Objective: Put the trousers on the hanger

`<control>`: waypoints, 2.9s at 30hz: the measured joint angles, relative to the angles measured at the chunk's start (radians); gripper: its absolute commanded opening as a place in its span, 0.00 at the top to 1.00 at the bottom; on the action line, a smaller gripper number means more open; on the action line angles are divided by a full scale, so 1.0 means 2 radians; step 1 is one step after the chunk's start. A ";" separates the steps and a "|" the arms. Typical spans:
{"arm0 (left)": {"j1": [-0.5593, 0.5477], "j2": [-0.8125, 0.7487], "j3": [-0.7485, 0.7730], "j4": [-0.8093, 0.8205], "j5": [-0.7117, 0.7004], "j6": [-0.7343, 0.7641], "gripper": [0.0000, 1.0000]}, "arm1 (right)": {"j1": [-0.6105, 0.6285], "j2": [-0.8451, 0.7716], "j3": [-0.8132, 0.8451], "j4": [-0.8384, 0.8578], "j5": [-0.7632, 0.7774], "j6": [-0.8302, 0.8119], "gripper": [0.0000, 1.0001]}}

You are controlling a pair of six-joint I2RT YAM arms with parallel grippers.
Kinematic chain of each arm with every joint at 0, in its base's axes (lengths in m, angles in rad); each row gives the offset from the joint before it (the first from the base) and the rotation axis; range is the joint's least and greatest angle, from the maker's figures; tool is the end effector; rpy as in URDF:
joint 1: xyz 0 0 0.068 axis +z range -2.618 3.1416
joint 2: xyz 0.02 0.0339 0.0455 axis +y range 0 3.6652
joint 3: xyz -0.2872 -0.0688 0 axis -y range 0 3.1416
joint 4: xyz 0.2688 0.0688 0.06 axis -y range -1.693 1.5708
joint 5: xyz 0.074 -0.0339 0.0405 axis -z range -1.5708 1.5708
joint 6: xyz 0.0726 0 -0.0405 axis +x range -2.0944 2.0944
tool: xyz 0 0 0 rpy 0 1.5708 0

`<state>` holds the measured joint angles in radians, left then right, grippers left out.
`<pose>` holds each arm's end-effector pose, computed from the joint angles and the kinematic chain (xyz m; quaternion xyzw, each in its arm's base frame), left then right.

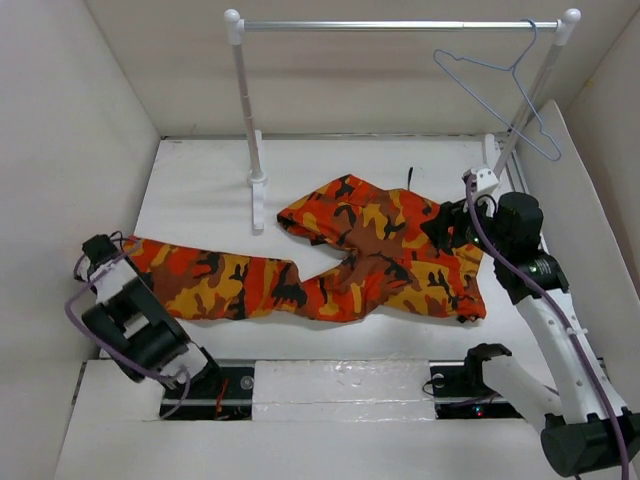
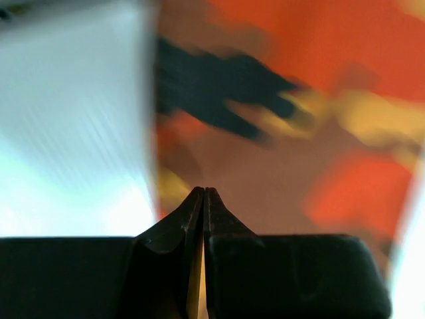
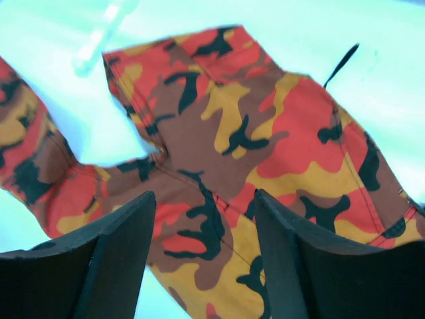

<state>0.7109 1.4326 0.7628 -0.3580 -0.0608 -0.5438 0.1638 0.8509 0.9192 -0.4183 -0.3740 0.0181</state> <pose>0.2276 0.2018 0.1527 -0.5718 0.7748 0.0515 0.2647 0.2203 0.0633 0.3591 -0.1649 0.7952 0.2029 0.5470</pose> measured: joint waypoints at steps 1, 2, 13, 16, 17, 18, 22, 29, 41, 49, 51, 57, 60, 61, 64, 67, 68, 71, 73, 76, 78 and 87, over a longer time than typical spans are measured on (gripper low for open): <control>-0.005 -0.026 0.001 -0.024 0.006 -0.002 0.95 | 0.003 0.002 -0.005 -0.002 0.001 -0.005 0.47; -0.019 -0.046 0.011 -0.041 0.014 -0.003 0.83 | 0.005 0.007 -0.009 -0.003 0.001 -0.010 0.60; -0.389 -0.069 0.134 0.044 0.129 -0.118 0.34 | 0.014 0.068 -0.025 -0.014 0.006 -0.035 0.70; -0.443 0.008 0.122 0.089 0.161 -0.167 0.33 | 0.015 0.069 -0.026 -0.015 0.008 -0.038 0.63; -0.451 0.035 0.122 0.101 0.169 -0.180 0.33 | 0.018 0.068 -0.026 -0.014 0.009 -0.038 0.62; -0.458 0.061 0.122 0.118 0.176 -0.193 0.31 | 0.021 0.065 -0.027 -0.014 0.010 -0.038 0.58; -0.467 0.135 0.124 0.175 0.202 -0.238 0.31 | 0.036 0.050 -0.037 -0.014 0.019 -0.037 0.34; -0.470 0.200 0.146 0.236 0.211 -0.286 0.39 | -0.007 0.047 -0.077 -0.013 0.051 -0.018 0.21; -0.481 0.219 0.146 0.310 0.202 -0.322 0.56 | -0.252 0.194 -0.089 0.040 0.083 0.021 0.11; -0.482 0.226 0.113 0.352 0.181 -0.352 1.00 | -0.288 0.321 -0.083 0.100 0.050 0.041 0.33; -0.482 0.225 0.107 0.360 0.179 -0.358 1.00 | -0.282 0.337 -0.074 0.118 0.032 0.042 0.93; -0.484 0.149 0.101 0.347 0.150 -0.347 1.00 | -0.271 0.353 -0.079 0.146 -0.010 0.059 1.00; -0.524 0.101 0.206 0.280 0.099 -0.277 1.00 | -0.271 0.349 -0.080 0.154 -0.032 0.063 1.00; -0.550 0.093 0.245 0.270 0.076 -0.252 1.00 | -0.269 0.349 -0.080 0.156 -0.039 0.064 1.00; -0.661 0.068 0.343 0.257 0.016 -0.180 1.00 | -0.268 0.347 -0.080 0.157 -0.053 0.065 1.00; -0.772 0.063 0.381 0.246 -0.013 -0.126 1.00 | -0.279 0.334 -0.080 0.157 -0.052 0.066 1.00; -0.797 0.078 0.396 0.232 -0.015 -0.114 0.98 | -0.283 0.328 -0.080 0.156 -0.051 0.067 1.00; -0.839 0.153 0.457 0.182 -0.023 -0.094 0.51 | -0.296 0.305 -0.080 0.153 -0.041 0.068 1.00; -0.844 0.204 0.457 0.153 -0.016 -0.087 0.37 | -0.301 0.290 -0.080 0.146 -0.031 0.068 1.00; -0.835 0.273 0.442 0.088 0.001 -0.081 0.25 | -0.304 0.266 -0.081 0.130 -0.014 0.068 1.00; -0.827 0.298 0.426 0.050 0.009 -0.071 0.18 | -0.304 0.248 -0.081 0.120 -0.005 0.068 1.00; -0.765 0.078 0.241 0.114 -0.003 -0.082 0.22 | -0.300 0.206 -0.080 0.082 0.017 0.062 1.00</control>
<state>-0.8196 1.5879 1.2453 -0.1303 -0.0669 -0.7082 -0.4366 1.2625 0.7586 -0.2543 -0.3397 0.1425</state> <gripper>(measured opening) 0.817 0.024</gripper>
